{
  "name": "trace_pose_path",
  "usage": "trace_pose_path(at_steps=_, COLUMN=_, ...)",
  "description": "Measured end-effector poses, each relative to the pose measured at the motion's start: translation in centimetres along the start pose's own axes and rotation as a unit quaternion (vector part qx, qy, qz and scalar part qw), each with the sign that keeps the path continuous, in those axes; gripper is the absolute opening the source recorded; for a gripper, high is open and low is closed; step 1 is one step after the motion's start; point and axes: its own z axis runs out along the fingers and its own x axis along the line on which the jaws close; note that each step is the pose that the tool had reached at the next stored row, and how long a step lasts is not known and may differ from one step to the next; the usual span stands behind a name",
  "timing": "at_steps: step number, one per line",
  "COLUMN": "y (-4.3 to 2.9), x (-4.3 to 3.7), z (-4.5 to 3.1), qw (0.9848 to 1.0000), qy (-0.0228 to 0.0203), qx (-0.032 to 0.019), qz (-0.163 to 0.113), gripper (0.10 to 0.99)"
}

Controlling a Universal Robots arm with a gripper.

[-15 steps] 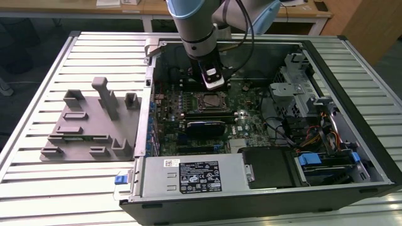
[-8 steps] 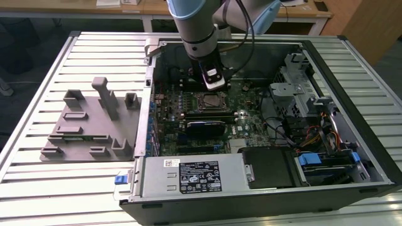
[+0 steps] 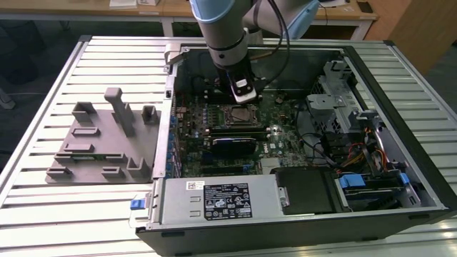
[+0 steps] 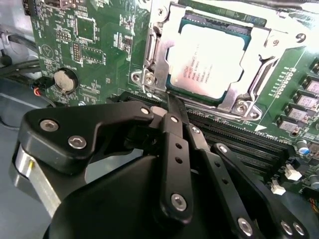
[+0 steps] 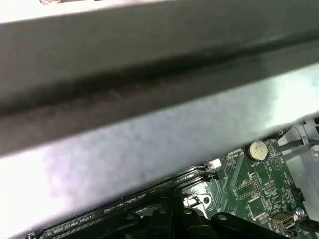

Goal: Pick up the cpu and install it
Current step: 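Install the first cpu locking lever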

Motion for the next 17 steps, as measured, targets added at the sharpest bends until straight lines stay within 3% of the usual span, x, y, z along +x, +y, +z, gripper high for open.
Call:
trace_pose_path(at_steps=8, y=-0.19, x=-0.10, z=-0.08, qw=1.0000, qy=0.0006, qx=-0.0014, qz=0.000, gripper=0.106)
trace_pose_path(at_steps=17, y=0.25, x=-0.57, z=-1.99, qw=1.0000, qy=0.0012, qx=-0.0011, qz=0.001, gripper=0.106)
